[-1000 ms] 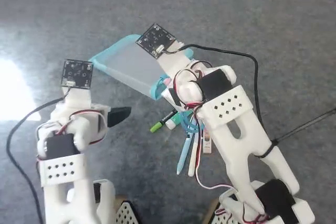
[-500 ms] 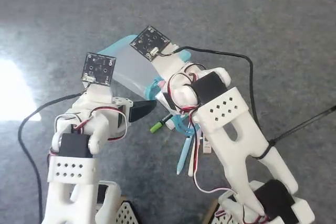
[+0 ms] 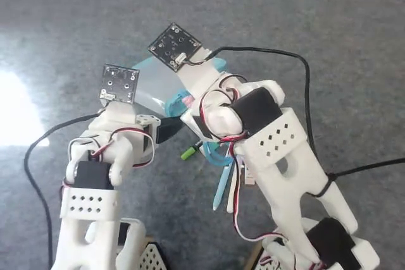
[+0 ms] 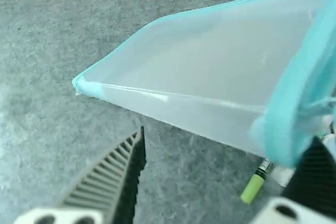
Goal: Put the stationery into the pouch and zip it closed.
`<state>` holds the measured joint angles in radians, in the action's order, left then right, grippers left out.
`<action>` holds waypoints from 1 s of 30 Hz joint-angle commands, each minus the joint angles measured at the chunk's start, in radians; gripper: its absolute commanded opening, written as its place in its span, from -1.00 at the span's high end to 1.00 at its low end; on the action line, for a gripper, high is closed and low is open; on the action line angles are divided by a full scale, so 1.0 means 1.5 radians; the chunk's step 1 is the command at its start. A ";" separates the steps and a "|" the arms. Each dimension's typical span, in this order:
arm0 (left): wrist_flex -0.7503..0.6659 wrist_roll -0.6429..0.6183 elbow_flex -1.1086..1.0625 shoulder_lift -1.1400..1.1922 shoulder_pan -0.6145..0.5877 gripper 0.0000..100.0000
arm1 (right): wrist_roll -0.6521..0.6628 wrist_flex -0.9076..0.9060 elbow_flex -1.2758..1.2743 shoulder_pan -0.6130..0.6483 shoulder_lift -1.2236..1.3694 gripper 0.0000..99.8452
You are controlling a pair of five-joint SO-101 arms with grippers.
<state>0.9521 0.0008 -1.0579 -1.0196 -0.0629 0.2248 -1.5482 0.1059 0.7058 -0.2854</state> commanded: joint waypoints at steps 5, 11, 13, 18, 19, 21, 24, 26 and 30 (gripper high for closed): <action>-0.012 -0.005 0.019 -0.006 -0.031 0.18 | -0.008 0.039 -0.049 0.003 -0.036 0.99; 0.100 -0.006 0.101 -0.007 -0.035 0.18 | -0.008 0.065 -0.079 0.002 -0.035 0.99; 0.144 -0.006 0.136 -0.007 -0.051 0.18 | -0.010 0.065 -0.077 0.002 -0.035 0.99; 0.204 0.003 0.182 -0.007 -0.081 0.18 | -0.028 0.065 -0.075 0.001 -0.036 0.99; 0.206 0.009 0.174 -0.007 -0.082 0.18 | -0.029 0.065 -0.074 0.001 -0.038 0.99; 0.204 0.011 0.157 -0.007 -0.081 0.18 | -0.030 0.065 -0.074 0.002 -0.040 0.99; 0.208 0.013 0.149 -0.007 -0.074 0.18 | -0.030 0.065 -0.074 0.002 -0.039 0.99; 0.220 0.013 0.147 -0.007 -0.053 0.18 | -0.030 0.068 -0.073 0.002 -0.037 0.99; 0.224 0.011 0.137 -0.011 0.001 0.18 | -0.031 0.062 -0.054 0.002 -0.035 0.99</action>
<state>1.2881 0.0069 -0.8462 -1.0196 -0.1059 0.1895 -1.4745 -0.0199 0.7058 -0.2915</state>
